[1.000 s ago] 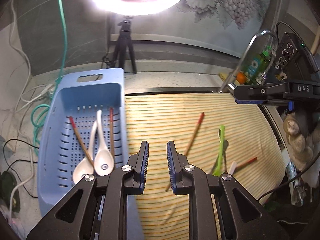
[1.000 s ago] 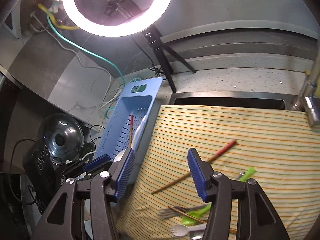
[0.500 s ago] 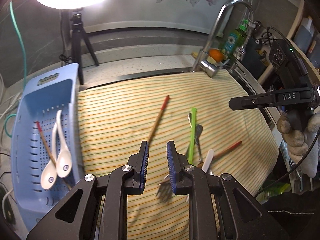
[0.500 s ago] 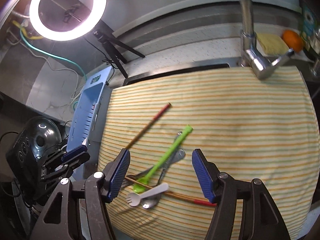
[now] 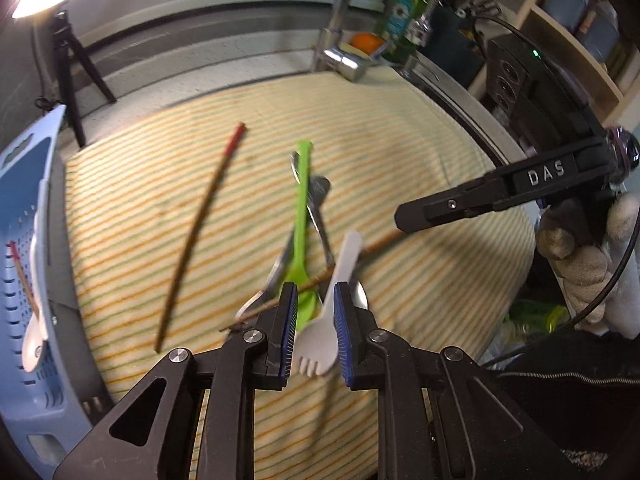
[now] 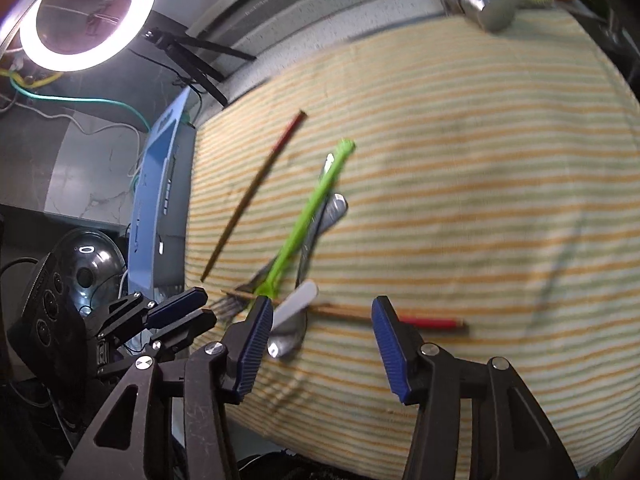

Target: Organize utensils

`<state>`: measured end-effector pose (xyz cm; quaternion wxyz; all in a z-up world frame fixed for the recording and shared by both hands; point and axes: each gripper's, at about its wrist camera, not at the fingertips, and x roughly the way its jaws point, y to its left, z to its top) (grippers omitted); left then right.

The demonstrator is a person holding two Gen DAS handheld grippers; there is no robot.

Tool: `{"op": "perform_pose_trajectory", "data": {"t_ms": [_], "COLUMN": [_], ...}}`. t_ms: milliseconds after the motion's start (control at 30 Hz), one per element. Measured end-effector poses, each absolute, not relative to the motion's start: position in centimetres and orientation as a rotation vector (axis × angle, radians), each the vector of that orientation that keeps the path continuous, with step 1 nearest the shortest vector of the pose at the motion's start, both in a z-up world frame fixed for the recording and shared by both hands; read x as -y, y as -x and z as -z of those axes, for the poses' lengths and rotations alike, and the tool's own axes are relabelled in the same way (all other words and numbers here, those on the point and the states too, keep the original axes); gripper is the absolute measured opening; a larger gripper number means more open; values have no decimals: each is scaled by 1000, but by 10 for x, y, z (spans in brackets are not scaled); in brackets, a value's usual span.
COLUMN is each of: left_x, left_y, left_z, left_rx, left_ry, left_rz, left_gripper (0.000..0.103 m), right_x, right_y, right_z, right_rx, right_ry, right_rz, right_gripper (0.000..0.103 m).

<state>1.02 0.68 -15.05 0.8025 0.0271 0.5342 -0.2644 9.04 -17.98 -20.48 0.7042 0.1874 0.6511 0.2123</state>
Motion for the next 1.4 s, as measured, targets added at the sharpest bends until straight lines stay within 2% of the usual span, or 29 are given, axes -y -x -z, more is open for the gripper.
{"op": "perform_pose_trajectory", "data": {"t_ms": [167, 533, 1400], "left_x": [2, 3, -22], "left_y": [-5, -10, 6], "left_z": [159, 165, 171], "left_rx": [-1170, -1198, -1217], "left_ry": [-99, -87, -16], "left_rz": [593, 624, 570], "left_gripper": [17, 17, 17], "right_x": [183, 185, 153], "right_y": [-85, -92, -136], "right_z": [217, 233, 231], "right_rx": [-1482, -1504, -1459], "right_ry": [-502, -548, -504], "right_rz": [-444, -412, -462], "right_gripper": [41, 41, 41]}}
